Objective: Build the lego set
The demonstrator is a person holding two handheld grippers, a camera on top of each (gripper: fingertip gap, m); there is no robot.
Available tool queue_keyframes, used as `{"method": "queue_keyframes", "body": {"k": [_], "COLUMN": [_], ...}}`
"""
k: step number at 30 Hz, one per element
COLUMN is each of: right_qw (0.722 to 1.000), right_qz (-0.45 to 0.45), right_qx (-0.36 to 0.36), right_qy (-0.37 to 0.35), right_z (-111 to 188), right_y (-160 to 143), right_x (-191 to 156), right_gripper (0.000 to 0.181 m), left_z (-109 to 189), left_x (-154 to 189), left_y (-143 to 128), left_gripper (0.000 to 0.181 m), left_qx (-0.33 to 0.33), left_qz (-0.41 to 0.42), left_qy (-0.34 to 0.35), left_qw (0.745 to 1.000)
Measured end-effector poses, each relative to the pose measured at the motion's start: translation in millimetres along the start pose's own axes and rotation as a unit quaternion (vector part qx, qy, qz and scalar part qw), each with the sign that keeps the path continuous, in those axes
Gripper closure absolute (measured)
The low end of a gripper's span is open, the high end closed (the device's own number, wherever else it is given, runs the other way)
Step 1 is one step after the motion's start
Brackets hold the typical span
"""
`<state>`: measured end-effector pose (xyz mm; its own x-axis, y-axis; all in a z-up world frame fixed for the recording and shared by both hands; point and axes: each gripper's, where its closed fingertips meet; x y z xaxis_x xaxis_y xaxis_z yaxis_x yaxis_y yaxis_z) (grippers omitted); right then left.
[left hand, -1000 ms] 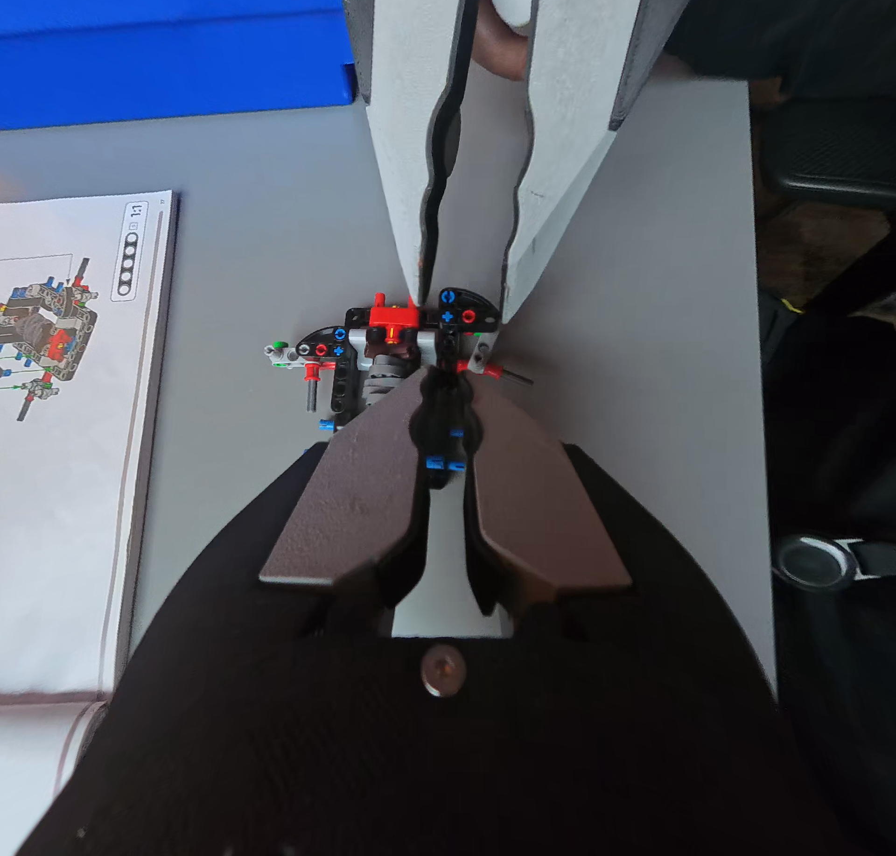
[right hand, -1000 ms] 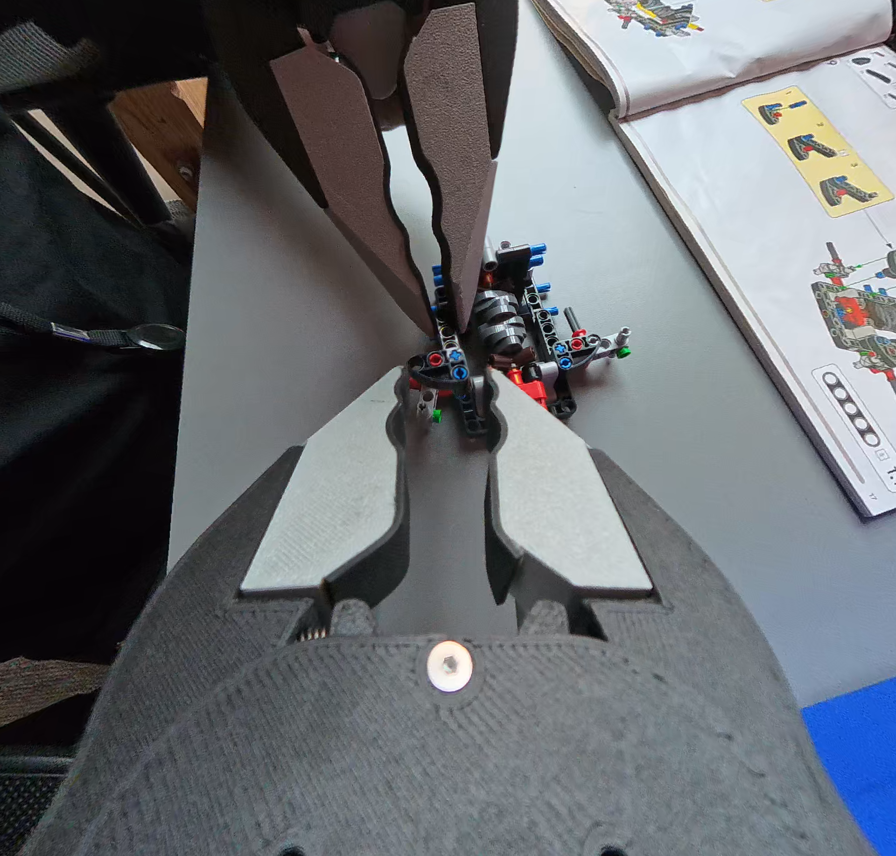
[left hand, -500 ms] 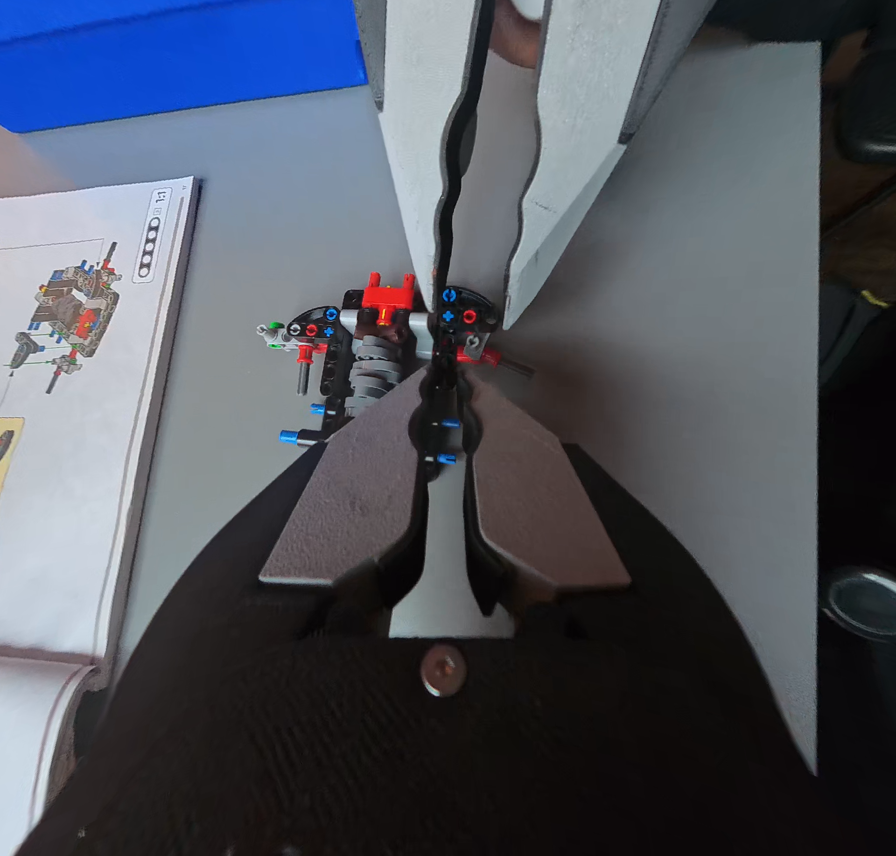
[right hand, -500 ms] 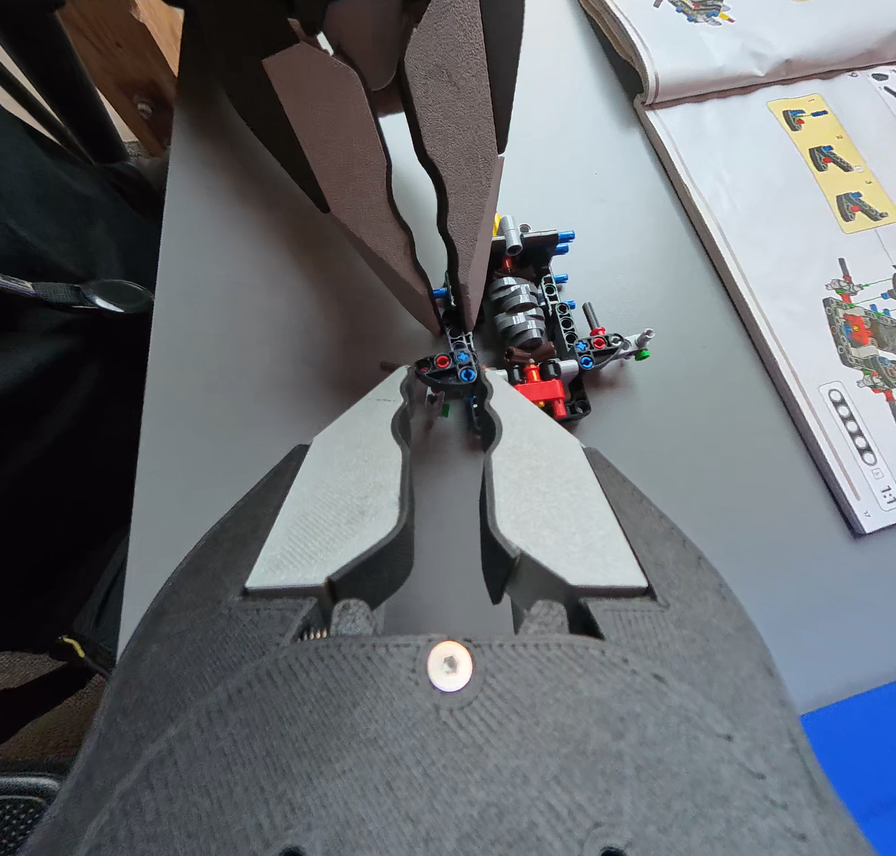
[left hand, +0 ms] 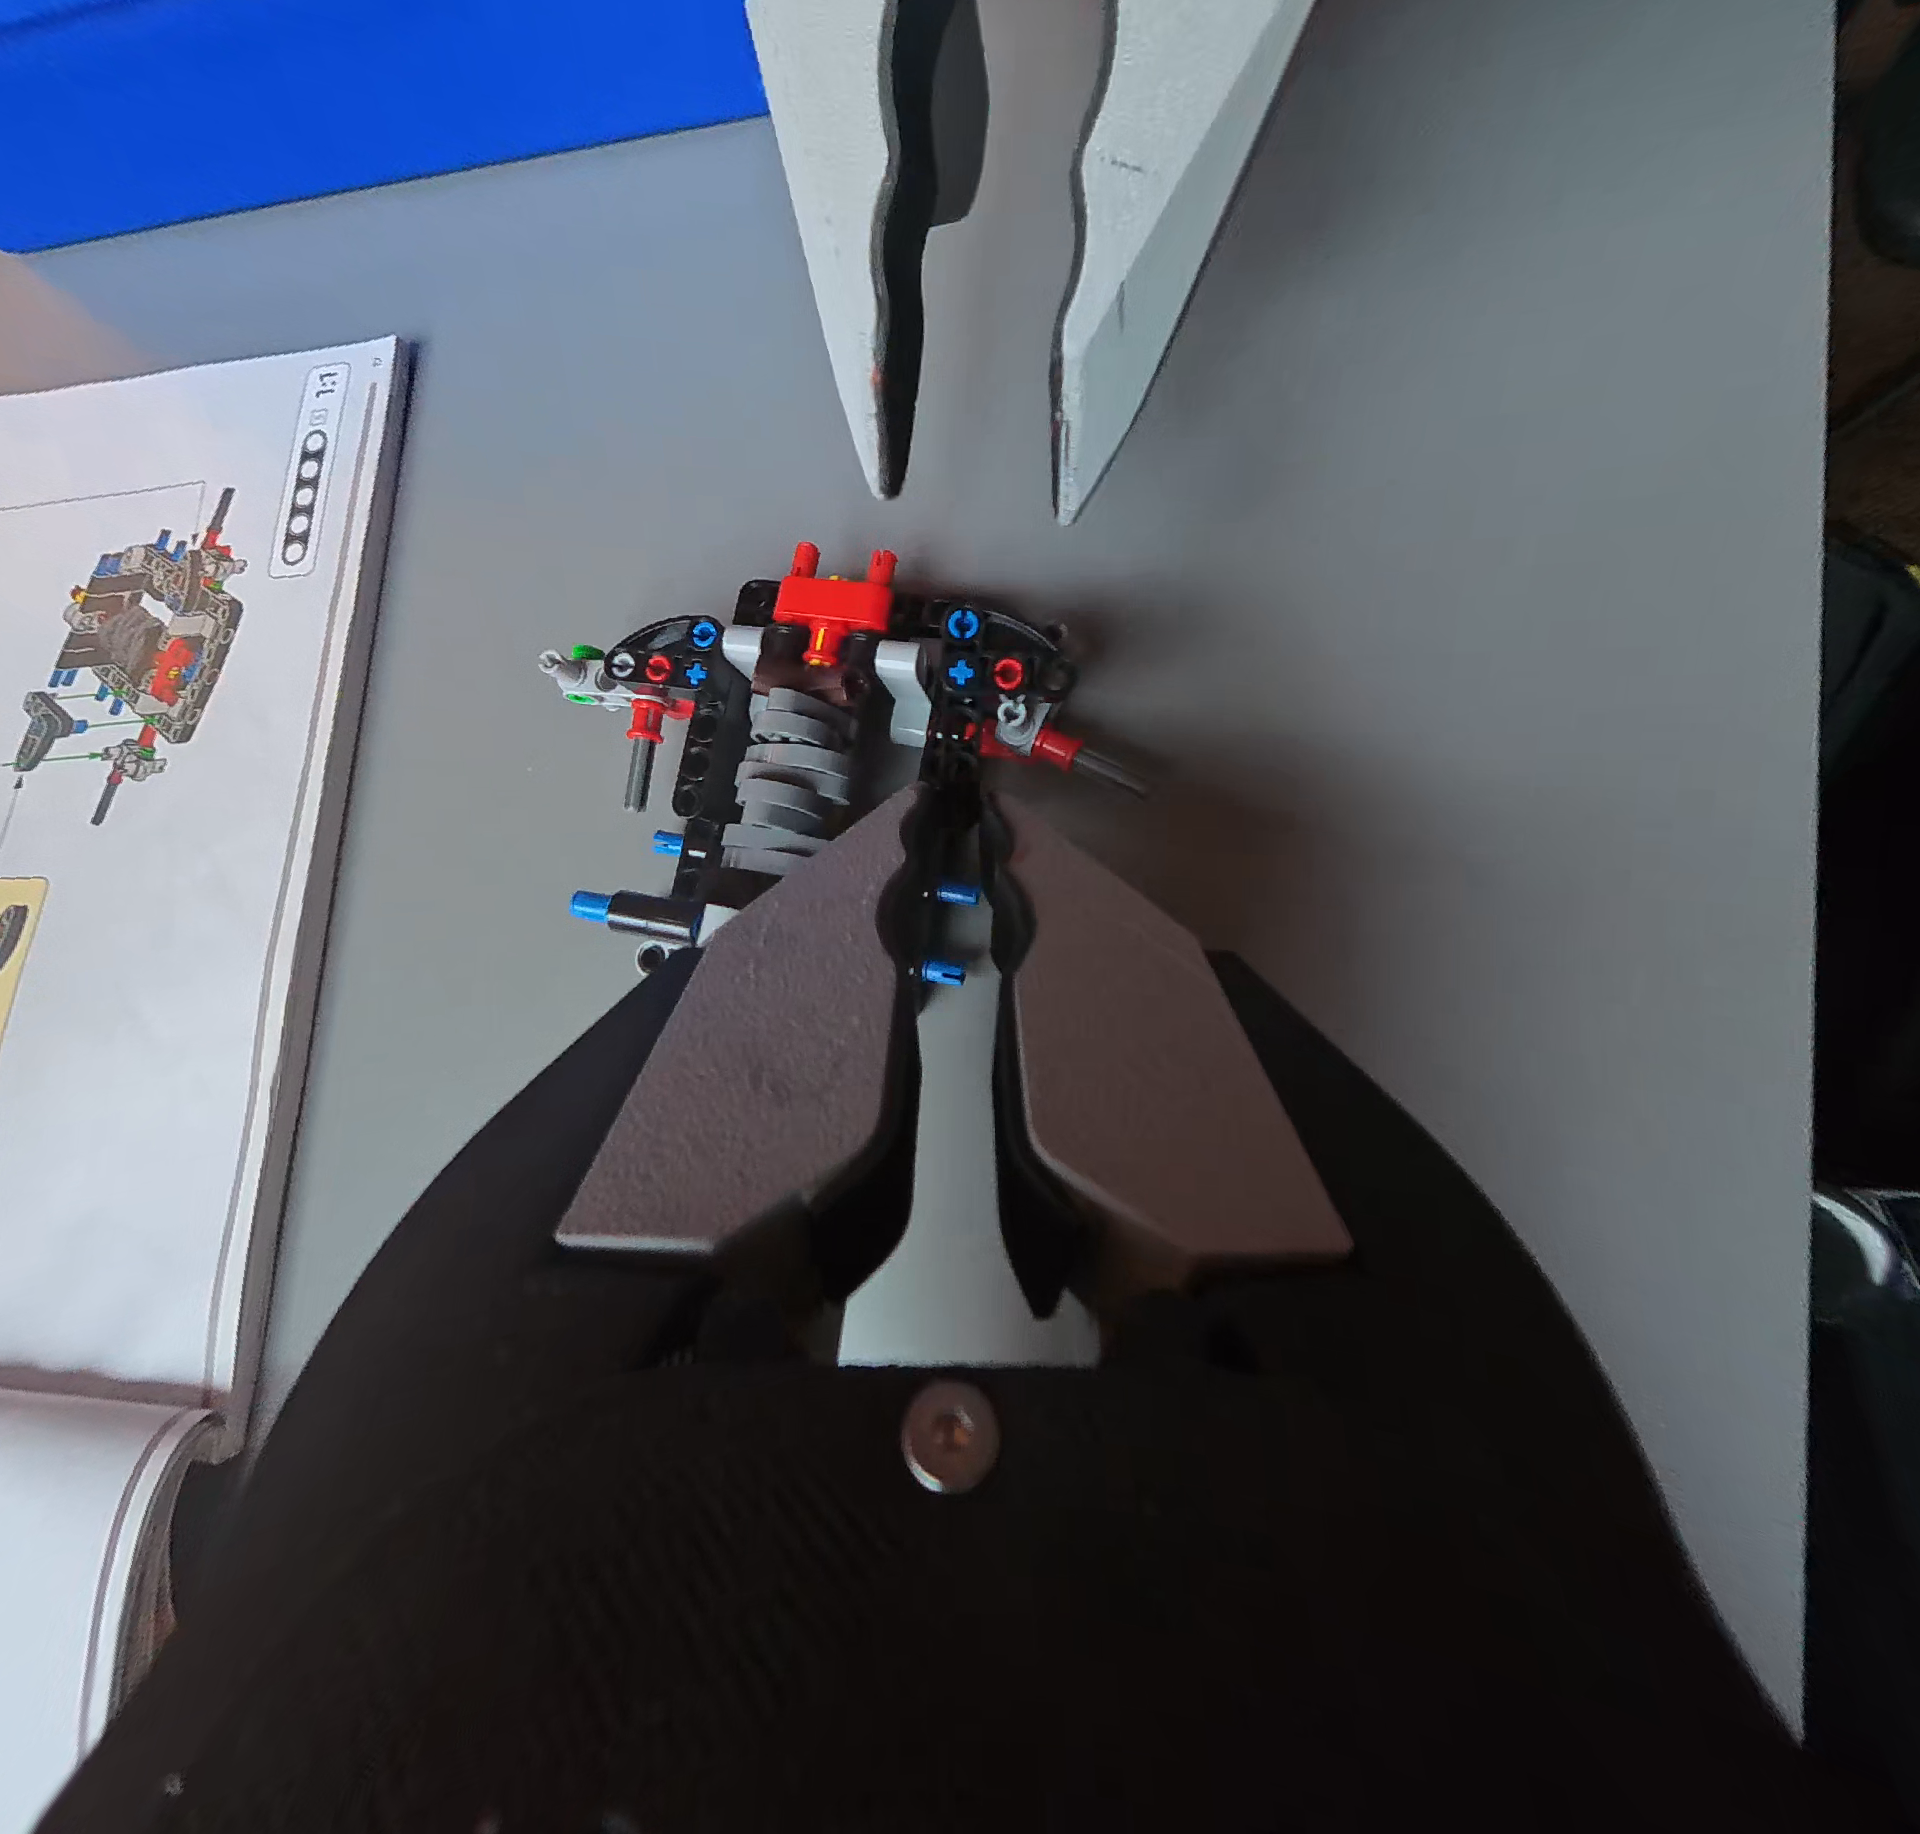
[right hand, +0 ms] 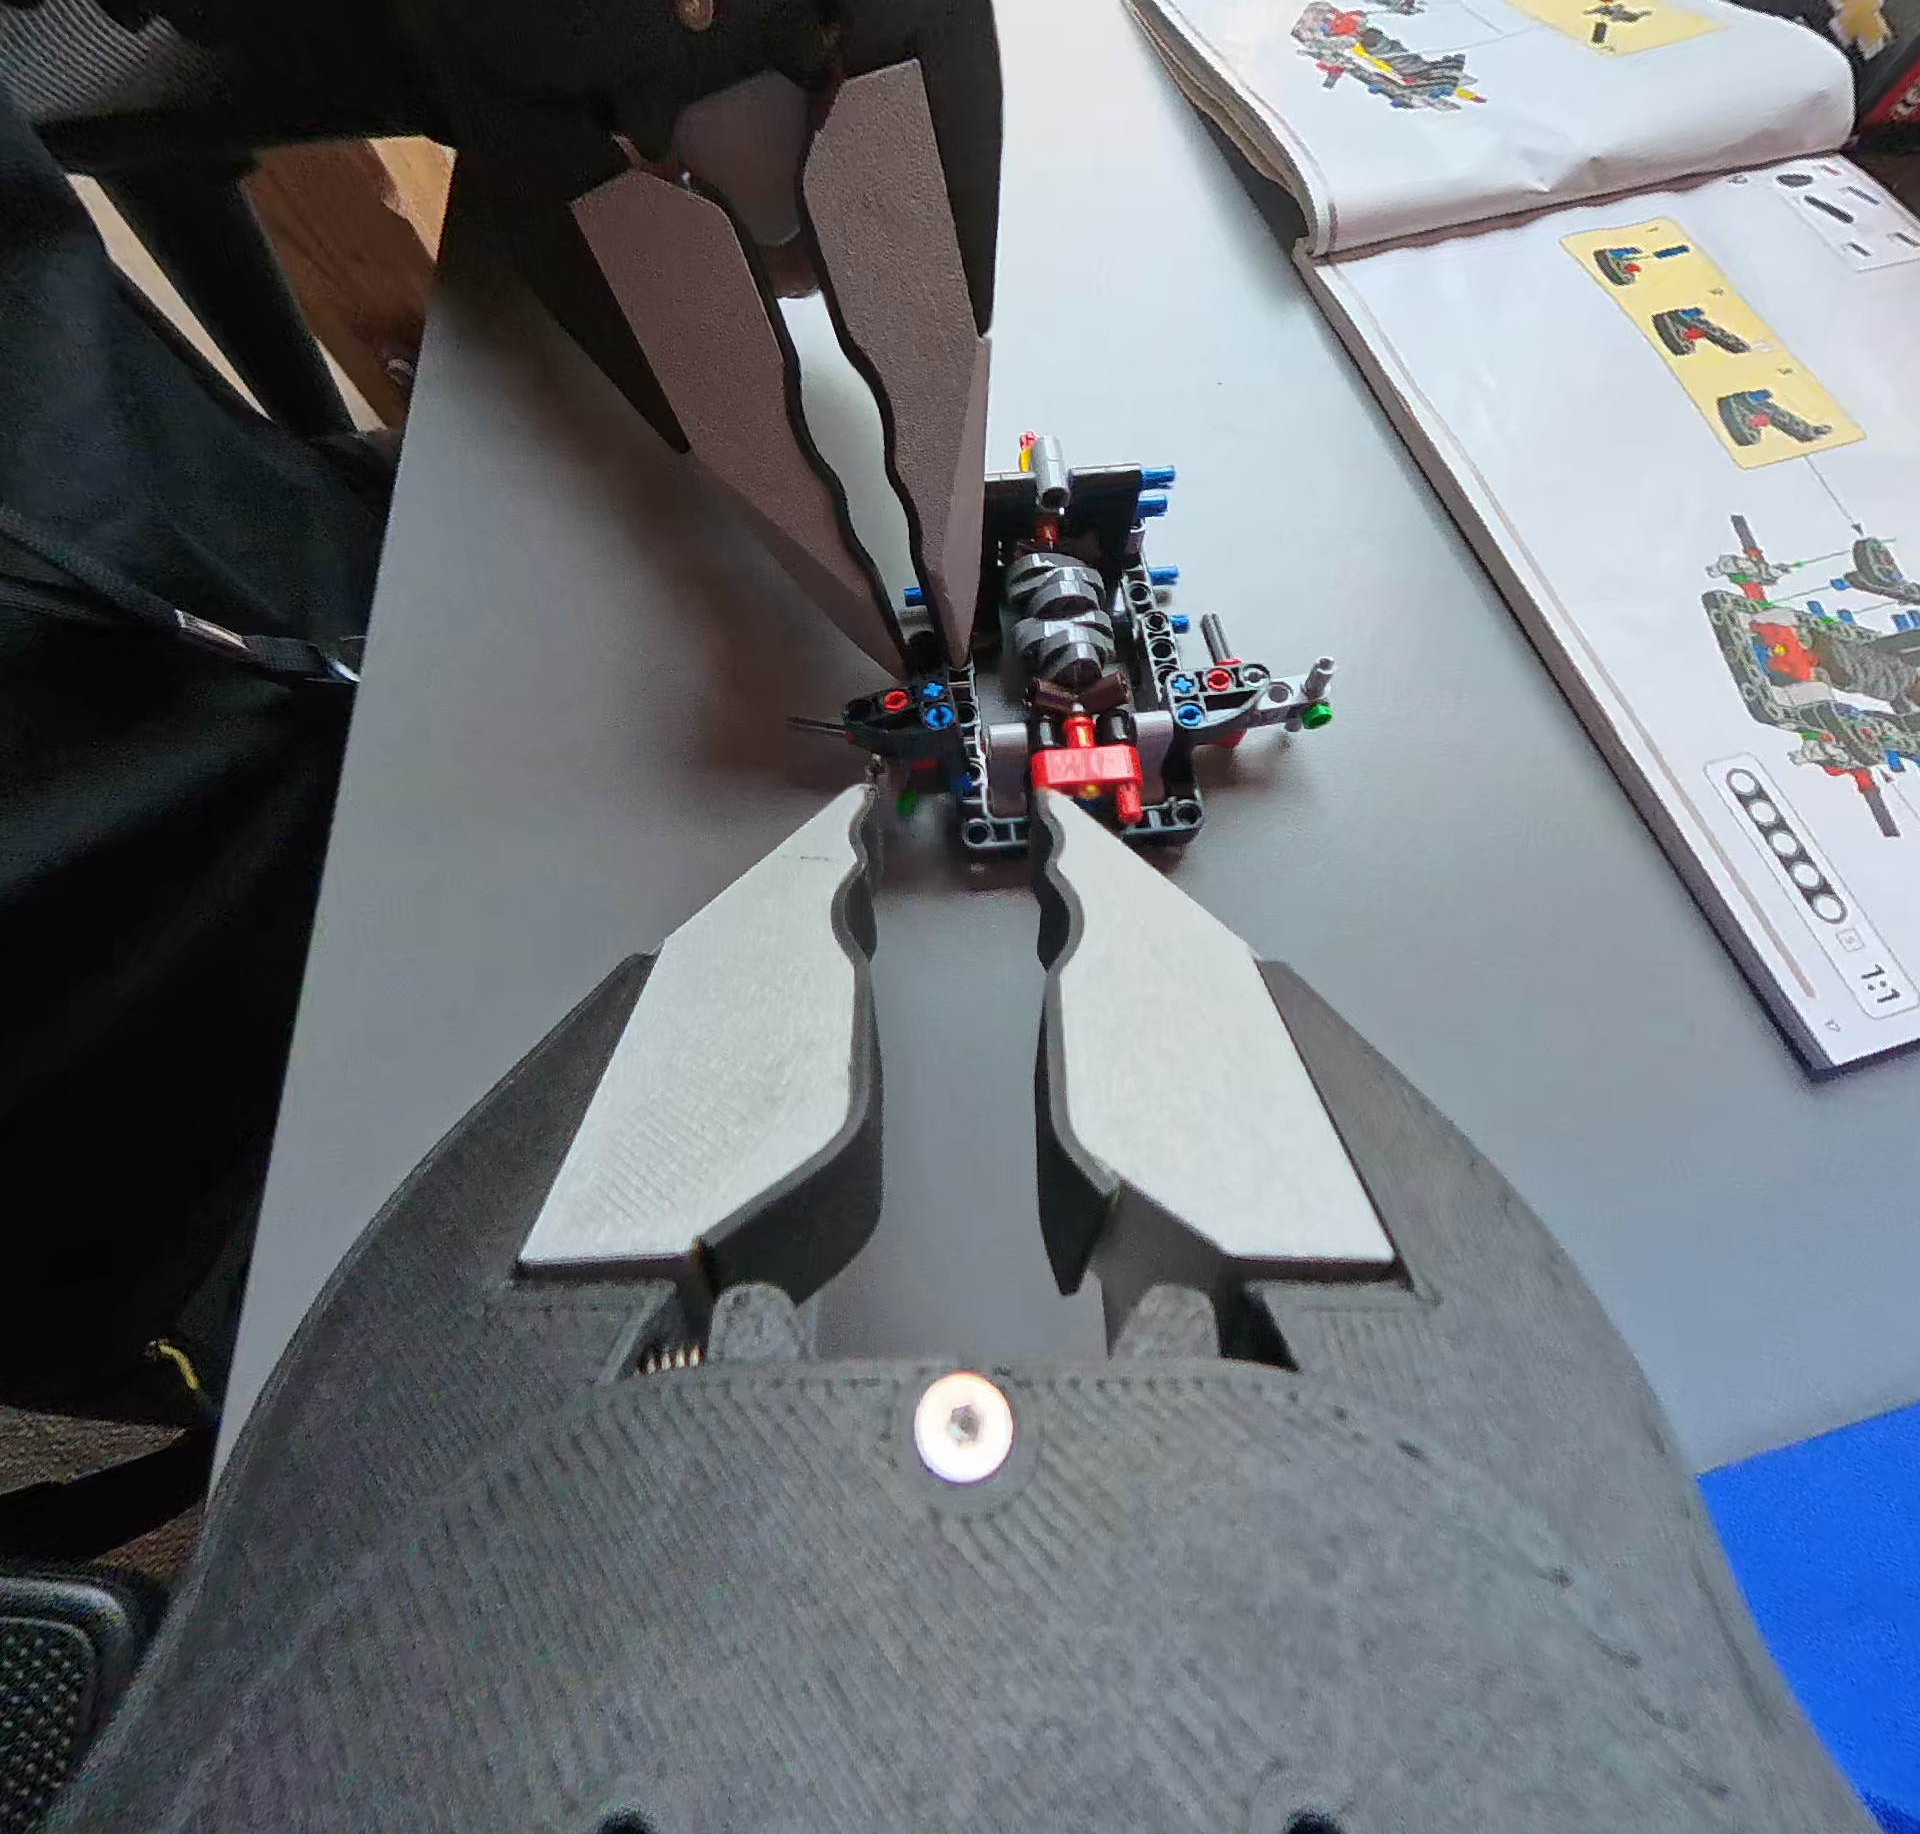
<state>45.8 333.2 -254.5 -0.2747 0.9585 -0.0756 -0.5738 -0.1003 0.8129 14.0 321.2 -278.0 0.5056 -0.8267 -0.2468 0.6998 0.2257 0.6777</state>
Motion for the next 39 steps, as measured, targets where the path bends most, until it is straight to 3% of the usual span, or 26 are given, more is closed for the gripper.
{"method": "queue_keyframes", "body": {"k": [23,28,33,39], "right_qw": [1.000,0.999,0.996,0.996], "right_qz": [-0.007,-0.037,-0.084,-0.073], "right_qx": [0.005,0.015,0.026,-0.012], "right_qy": [-0.006,-0.012,-0.006,-0.058], "right_z": [-15,-8,-12,-24], "right_y": [-3,-6,-7,-13], "right_x": [5,13,16,26], "right_gripper": [0.148,0.136,0.108,0.106], "left_z": [8,10,8,6], "left_x": [-15,-18,-18,-21], "left_y": [6,4,2,0], "left_gripper": [0.177,0.177,0.177,0.177], "left_qx": [-0.014,-0.015,-0.025,-0.028], "left_qz": [-0.094,-0.079,-0.079,-0.064], "left_qy": [0.017,0.013,0.027,0.025], "left_qw": [0.995,0.997,0.996,0.997]}}
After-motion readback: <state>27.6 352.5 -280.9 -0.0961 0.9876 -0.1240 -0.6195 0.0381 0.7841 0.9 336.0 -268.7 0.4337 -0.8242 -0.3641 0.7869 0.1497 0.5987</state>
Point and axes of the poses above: each gripper's, where its closed fingertips meet, z back along the fingers, y out of its top, x = y × z across the jaws, and after that the axes turned 6 degrees about y, right-handed
